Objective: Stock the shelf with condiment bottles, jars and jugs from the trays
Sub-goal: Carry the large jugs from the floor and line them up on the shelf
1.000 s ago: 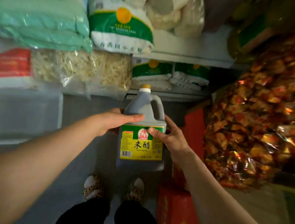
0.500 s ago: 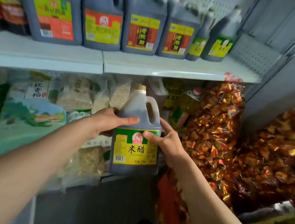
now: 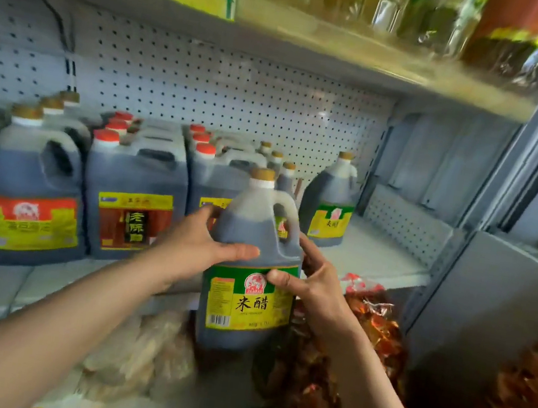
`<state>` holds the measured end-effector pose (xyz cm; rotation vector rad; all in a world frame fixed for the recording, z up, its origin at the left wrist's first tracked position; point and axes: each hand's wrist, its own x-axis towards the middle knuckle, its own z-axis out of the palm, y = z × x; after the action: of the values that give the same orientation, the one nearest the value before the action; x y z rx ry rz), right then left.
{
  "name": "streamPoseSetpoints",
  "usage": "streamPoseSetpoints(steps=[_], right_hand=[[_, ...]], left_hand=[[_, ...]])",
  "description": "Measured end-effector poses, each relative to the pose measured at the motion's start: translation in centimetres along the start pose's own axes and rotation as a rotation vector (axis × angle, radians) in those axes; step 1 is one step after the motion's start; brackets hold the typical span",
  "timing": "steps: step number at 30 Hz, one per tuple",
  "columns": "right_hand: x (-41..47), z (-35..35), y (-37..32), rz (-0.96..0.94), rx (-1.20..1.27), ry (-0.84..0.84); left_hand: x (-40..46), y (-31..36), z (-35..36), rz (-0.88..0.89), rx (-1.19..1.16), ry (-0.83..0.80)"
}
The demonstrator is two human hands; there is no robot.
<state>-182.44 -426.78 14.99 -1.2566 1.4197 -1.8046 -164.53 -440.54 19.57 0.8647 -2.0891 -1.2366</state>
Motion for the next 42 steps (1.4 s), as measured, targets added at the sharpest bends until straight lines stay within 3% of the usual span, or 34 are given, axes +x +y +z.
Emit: streamPoseSetpoints(steps=[7,17,24,34,42], right_hand=[[8.4,-12.6,0.5,-0.042,-0.064,-0.009],[13.4,-22.0,4.4,0.014,-0.010,0.013],[15.0,-24.4,5.1,0.016,-0.130,-0.098],[17.5,-25.9,4.7,0.008,-0.335,-0.080],[17.7,-26.2,4.2,0.061,-0.263,-0.242]], left_hand=[[10.1,5.3,8.9,0.082,-0.014,-0.090],[18.1,8.2,17.1,0.097,0.387,-0.108],[20.3,10.5,17.7,0.179,0.738,-0.152],[22.8,12.3,17.0,0.313,0.896,-0.136],[23.6,14.6,15.2,0.199,0.803,-0.248]])
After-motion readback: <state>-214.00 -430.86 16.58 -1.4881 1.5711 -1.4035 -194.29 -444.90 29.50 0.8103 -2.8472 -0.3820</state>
